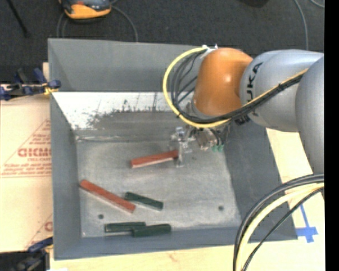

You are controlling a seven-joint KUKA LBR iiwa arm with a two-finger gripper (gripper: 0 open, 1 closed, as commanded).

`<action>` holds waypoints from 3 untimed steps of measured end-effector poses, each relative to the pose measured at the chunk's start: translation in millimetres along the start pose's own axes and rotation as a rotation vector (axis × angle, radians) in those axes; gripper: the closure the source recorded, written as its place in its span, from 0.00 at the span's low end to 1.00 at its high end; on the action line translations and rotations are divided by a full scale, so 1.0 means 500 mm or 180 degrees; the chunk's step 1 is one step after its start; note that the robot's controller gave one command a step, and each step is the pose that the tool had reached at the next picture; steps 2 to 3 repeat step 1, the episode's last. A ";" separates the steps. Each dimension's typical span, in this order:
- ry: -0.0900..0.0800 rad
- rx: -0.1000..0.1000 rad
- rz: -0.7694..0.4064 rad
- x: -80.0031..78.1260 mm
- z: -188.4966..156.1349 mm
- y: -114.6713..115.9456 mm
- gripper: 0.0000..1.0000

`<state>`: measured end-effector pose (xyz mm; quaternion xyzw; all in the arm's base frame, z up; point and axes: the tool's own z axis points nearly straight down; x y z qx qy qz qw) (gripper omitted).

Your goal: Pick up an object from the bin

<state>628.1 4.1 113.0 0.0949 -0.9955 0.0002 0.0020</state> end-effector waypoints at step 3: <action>-0.0027 0.0000 0.0159 0.037 -0.183 -0.029 1.00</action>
Offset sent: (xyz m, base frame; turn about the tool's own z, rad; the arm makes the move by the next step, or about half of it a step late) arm 0.0000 0.0000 0.0000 0.0000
